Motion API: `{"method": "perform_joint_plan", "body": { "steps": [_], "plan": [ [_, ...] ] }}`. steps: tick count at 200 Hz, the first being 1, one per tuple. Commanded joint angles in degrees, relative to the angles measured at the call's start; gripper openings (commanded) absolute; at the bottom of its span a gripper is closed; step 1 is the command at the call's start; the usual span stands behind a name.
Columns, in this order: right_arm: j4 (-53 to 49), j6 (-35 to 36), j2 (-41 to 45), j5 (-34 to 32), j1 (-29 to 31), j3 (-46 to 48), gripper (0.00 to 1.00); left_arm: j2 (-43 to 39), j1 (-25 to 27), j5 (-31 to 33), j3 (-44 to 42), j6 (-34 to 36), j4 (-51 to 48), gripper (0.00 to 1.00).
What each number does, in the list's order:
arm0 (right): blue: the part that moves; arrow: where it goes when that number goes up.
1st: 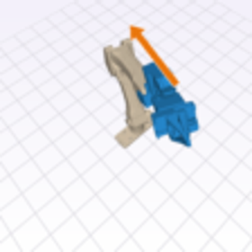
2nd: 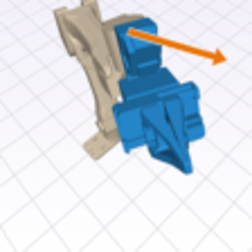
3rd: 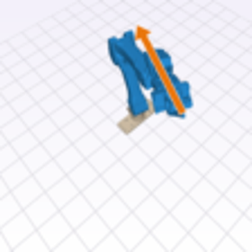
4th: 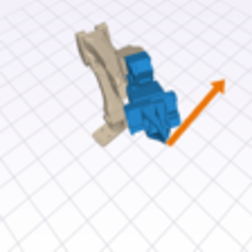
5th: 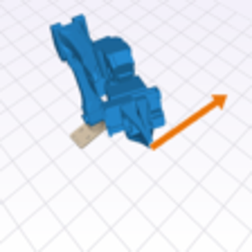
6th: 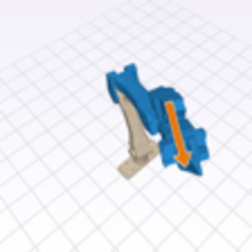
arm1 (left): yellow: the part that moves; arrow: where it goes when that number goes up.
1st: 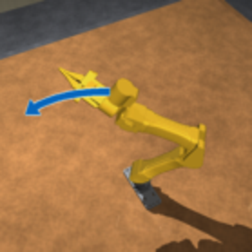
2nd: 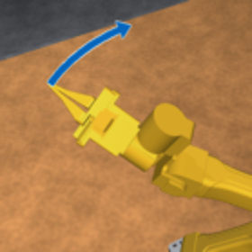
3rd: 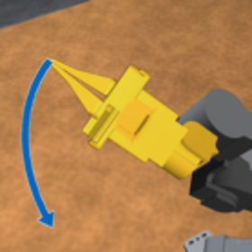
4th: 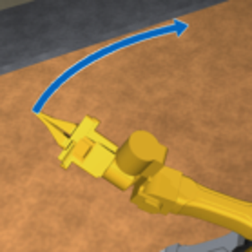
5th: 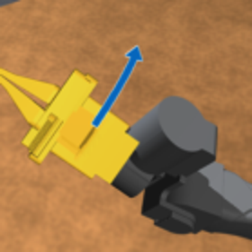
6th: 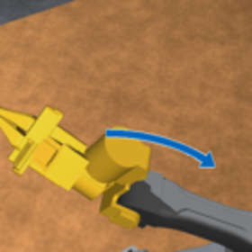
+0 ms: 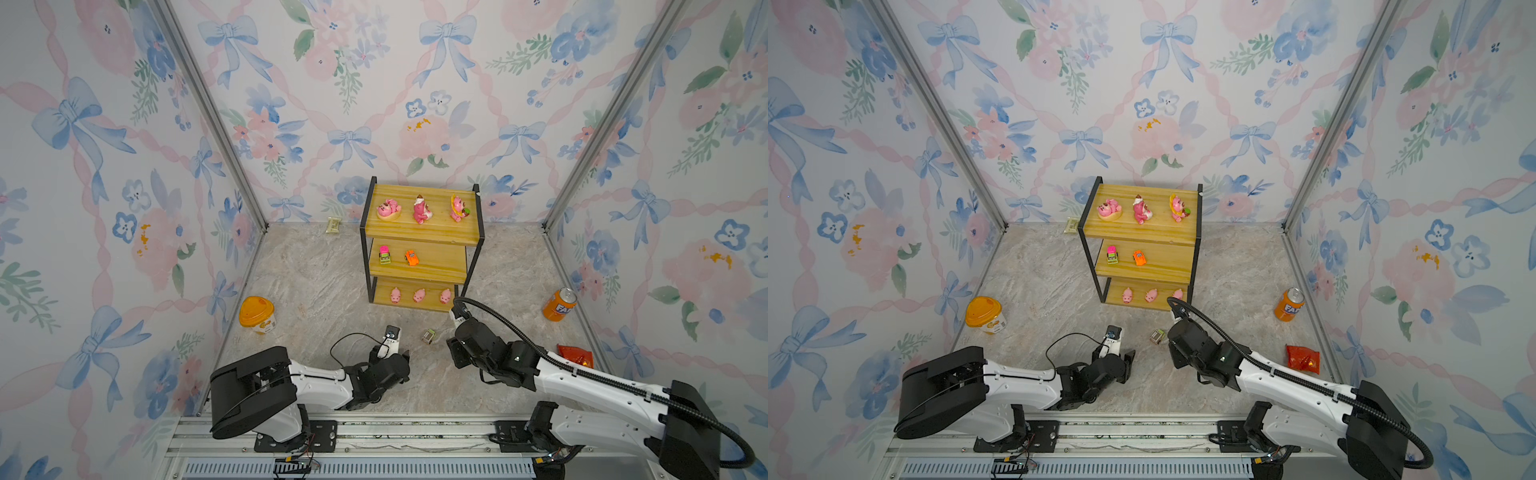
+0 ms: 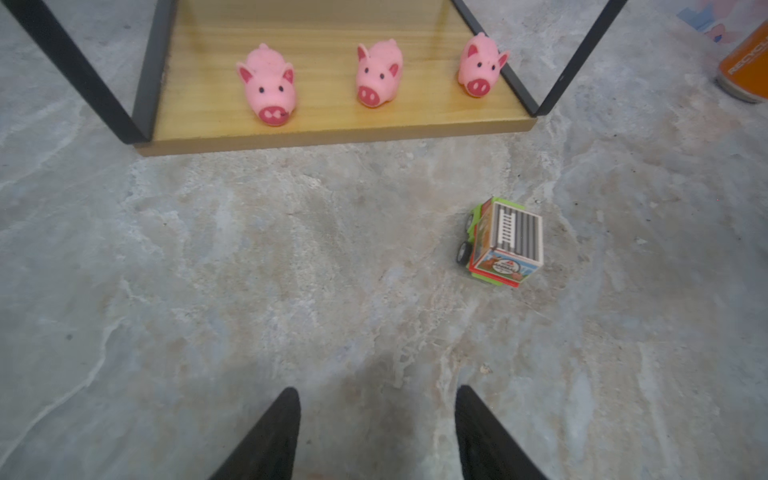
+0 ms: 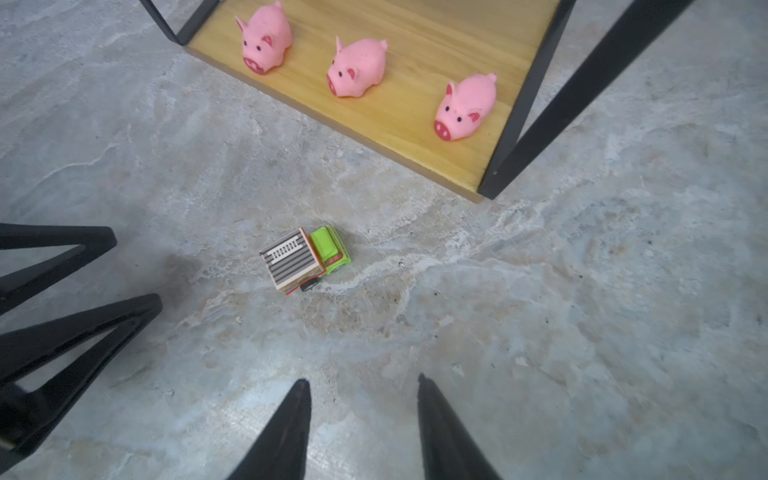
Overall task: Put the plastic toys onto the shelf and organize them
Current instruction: 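Withdraw the right gripper down toward the striped-box truck while the left arm advances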
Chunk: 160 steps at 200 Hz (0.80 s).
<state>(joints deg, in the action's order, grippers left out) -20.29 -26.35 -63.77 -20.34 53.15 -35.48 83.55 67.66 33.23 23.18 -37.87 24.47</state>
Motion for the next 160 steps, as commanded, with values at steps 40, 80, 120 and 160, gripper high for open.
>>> {"method": "perform_joint_plan", "body": {
  "steps": [40, 80, 120, 160],
  "plan": [
    [6.58, -0.54, -12.77, -0.01, -4.78, -1.1, 0.38, 6.21, 1.1, -7.44, 6.26, 4.56, 3.86, 0.57],
    [9.07, 1.56, -16.71, 0.04, -6.61, -2.17, 0.38, 8.62, 1.6, -8.54, 7.46, 4.21, 5.41, 0.57],
    [11.46, 3.46, -18.22, 1.15, -9.2, -2.46, 0.38, 9.6, 1.69, -7.53, 8.42, 4.07, 5.41, 0.57],
    [12.26, 6.77, -20.86, 2.91, -10.6, -5.22, 0.38, 10.75, 1.25, -6.87, 8.79, 2.98, 5.43, 0.57]
  ]
}}
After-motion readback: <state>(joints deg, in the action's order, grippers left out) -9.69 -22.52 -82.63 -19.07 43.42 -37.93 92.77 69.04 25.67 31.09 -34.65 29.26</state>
